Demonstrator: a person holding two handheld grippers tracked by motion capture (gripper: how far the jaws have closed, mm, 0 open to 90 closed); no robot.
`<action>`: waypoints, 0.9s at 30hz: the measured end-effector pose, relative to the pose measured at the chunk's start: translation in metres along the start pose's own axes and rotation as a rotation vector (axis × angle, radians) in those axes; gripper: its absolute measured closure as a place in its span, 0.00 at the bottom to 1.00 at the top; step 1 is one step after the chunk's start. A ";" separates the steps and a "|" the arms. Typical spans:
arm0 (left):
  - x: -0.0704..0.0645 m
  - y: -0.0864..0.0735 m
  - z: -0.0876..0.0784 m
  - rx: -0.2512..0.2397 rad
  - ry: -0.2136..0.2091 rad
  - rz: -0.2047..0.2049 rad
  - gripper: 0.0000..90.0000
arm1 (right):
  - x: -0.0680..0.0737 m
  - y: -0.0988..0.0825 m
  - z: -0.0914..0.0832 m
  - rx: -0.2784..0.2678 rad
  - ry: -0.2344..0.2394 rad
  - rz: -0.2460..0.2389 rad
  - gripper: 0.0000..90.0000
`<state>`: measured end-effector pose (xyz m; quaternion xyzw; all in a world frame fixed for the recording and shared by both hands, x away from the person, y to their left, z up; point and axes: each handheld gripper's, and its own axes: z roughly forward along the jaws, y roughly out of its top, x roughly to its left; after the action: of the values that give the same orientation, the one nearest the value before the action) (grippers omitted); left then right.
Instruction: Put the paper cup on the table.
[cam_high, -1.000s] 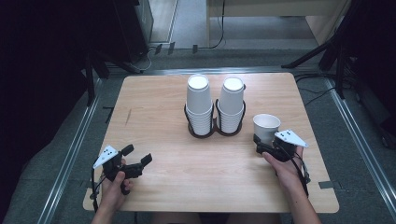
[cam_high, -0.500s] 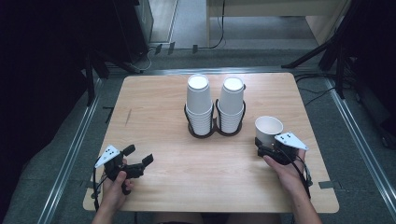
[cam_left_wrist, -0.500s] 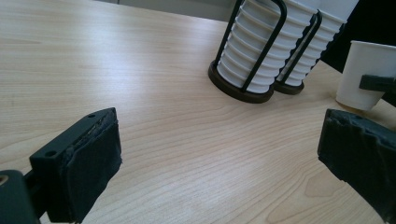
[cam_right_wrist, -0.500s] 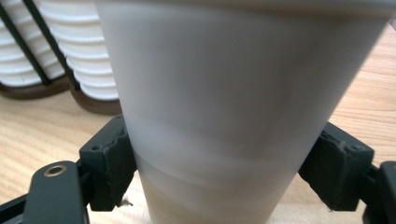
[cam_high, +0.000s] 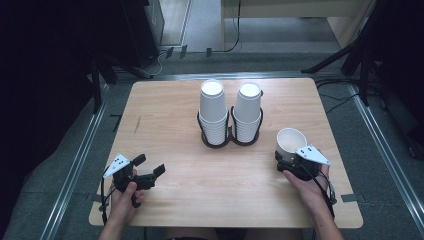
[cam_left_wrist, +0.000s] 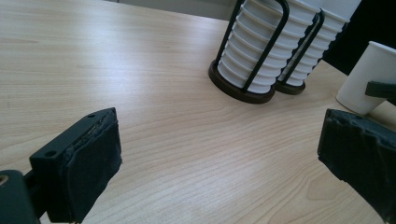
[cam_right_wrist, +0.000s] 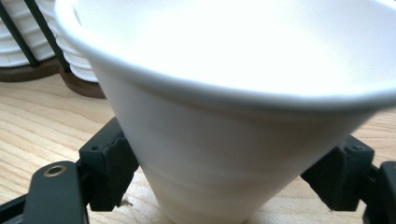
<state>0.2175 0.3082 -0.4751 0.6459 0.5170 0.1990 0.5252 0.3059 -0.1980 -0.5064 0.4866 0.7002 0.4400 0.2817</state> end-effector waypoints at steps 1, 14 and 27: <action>0.000 0.000 0.000 0.001 0.002 0.000 0.00 | 0.000 0.000 0.000 0.004 -0.001 -0.001 0.22; -0.002 -0.001 0.002 0.011 0.039 0.020 0.00 | -0.001 -0.003 0.003 -0.013 0.003 -0.011 0.22; -0.001 -0.002 0.001 0.013 0.050 0.009 0.00 | -0.005 -0.002 -0.001 -0.019 0.060 0.039 0.00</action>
<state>0.2166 0.3071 -0.4771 0.6464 0.5283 0.2141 0.5071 0.3060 -0.2032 -0.5083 0.4842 0.6946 0.4664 0.2563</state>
